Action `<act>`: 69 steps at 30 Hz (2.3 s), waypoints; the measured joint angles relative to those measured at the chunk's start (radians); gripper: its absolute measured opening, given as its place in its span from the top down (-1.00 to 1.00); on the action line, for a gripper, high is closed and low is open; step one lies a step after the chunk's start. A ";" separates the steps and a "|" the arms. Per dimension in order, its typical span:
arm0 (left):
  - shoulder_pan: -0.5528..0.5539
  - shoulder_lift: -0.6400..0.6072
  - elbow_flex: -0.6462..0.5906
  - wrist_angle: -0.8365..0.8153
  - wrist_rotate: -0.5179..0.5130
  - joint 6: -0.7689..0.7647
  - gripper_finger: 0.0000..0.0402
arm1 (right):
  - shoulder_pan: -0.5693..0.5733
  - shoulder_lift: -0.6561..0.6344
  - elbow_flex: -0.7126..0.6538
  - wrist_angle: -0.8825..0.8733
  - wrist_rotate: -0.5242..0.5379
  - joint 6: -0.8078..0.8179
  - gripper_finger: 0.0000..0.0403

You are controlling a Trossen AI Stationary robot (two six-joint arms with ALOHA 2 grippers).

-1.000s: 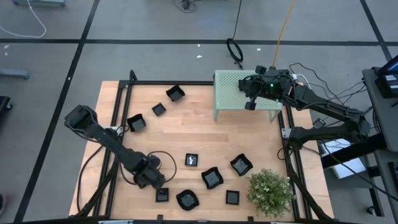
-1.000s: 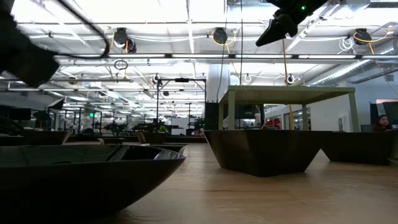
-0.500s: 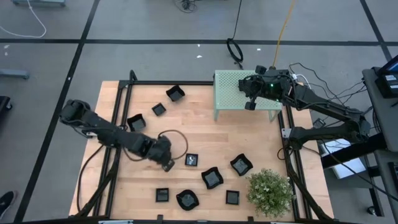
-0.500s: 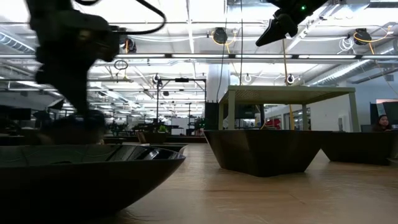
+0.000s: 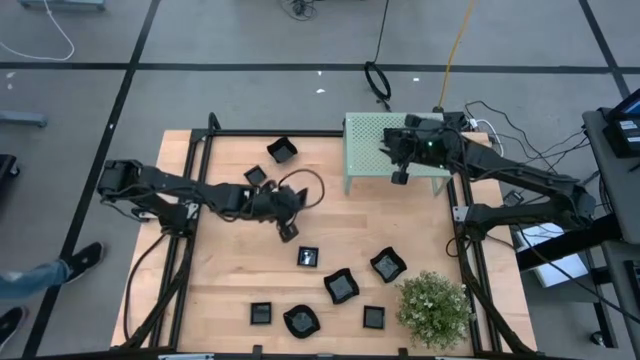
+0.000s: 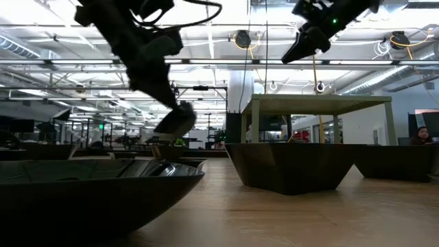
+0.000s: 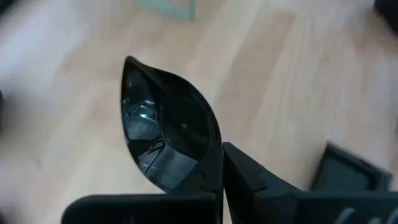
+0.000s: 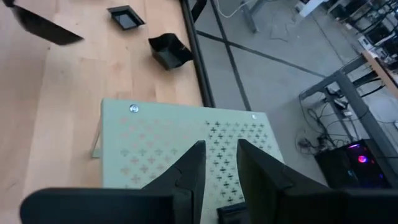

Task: Pick & Place Mini shaped plates
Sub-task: Stack the black leaf-shaped plate on top of the leaf-shaped plate on the shelf

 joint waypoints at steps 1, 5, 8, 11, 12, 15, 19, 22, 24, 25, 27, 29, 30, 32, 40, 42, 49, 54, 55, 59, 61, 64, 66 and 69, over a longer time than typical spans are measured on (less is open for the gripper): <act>0.012 0.000 0.000 0.031 0.000 0.033 0.99 | 0.000 0.000 -0.011 0.019 0.000 0.000 0.62; 0.041 0.000 0.000 0.126 0.009 0.132 0.97 | 0.017 0.000 -0.042 0.081 -0.001 0.012 0.62; 0.044 0.000 0.000 0.143 0.011 0.182 0.99 | 0.039 0.000 -0.045 0.113 -0.091 0.042 0.62; 0.044 0.000 0.000 0.138 0.012 0.217 0.97 | 0.059 0.004 -0.046 0.122 -0.205 0.084 0.62; 0.044 0.006 0.000 0.137 0.012 0.228 0.98 | 0.067 0.008 -0.046 0.134 -0.224 0.101 0.62; 0.044 0.030 0.001 0.132 0.014 0.236 0.99 | 0.086 0.029 -0.046 0.165 -0.235 0.150 0.62; 0.044 0.085 0.002 0.149 0.040 0.240 0.98 | 0.111 0.066 -0.046 0.194 -0.235 0.160 0.62; 0.044 0.129 0.002 0.158 0.048 0.235 0.99 | 0.125 0.094 -0.046 0.217 -0.235 0.161 0.62; 0.044 0.148 0.001 0.157 0.049 0.234 0.97 | 0.133 0.113 -0.047 0.234 -0.235 0.160 0.62; 0.044 0.157 0.001 0.161 0.049 0.235 0.97 | 0.136 0.118 -0.047 0.235 -0.235 0.160 0.62; 0.044 0.167 0.001 0.154 0.049 0.231 0.96 | 0.138 0.133 -0.047 0.230 -0.234 0.160 0.62; 0.044 0.166 0.001 0.157 0.049 0.227 0.98 | 0.138 0.146 -0.047 0.235 -0.233 0.161 0.62; 0.044 0.164 0.001 0.164 0.048 0.221 0.98 | 0.138 0.149 -0.047 0.232 -0.232 0.167 0.62; 0.044 0.161 0.001 0.167 0.048 0.193 0.98 | 0.137 0.156 -0.047 0.237 -0.232 0.183 0.62; 0.044 0.155 0.001 0.182 0.070 0.123 0.55 | 0.137 0.163 -0.047 0.238 -0.232 0.189 0.62; 0.044 0.155 0.001 0.182 0.073 0.105 0.41 | 0.137 0.163 -0.047 0.237 -0.232 0.189 0.62; 0.041 0.072 0.000 0.169 0.100 0.057 0.11 | 0.138 0.205 -0.046 0.240 -0.233 0.288 0.62; 0.041 -0.044 0.001 0.178 0.095 -0.039 0.06 | 0.169 0.304 -0.045 0.327 -0.267 0.289 0.62; 0.041 -0.067 0.001 0.183 0.093 -0.054 0.06 | 0.180 0.332 -0.045 0.363 -0.284 0.269 0.62; 0.041 -0.167 0.001 0.184 0.091 -0.096 0.06 | 0.211 0.450 -0.045 0.471 -0.331 0.178 0.62; 0.038 -0.214 0.001 0.179 0.090 -0.115 0.06 | 0.225 0.510 -0.045 0.517 -0.349 0.145 0.62; 0.033 -0.276 0.001 0.180 0.090 -0.113 0.06 | 0.247 0.591 -0.045 0.572 -0.393 0.123 0.62; 0.030 -0.312 0.001 0.181 0.090 -0.113 0.06 | 0.263 0.639 -0.045 0.601 -0.411 0.117 0.62; 0.025 -0.352 0.001 0.184 0.090 -0.110 0.06 | 0.287 0.704 -0.045 0.616 -0.416 0.072 0.62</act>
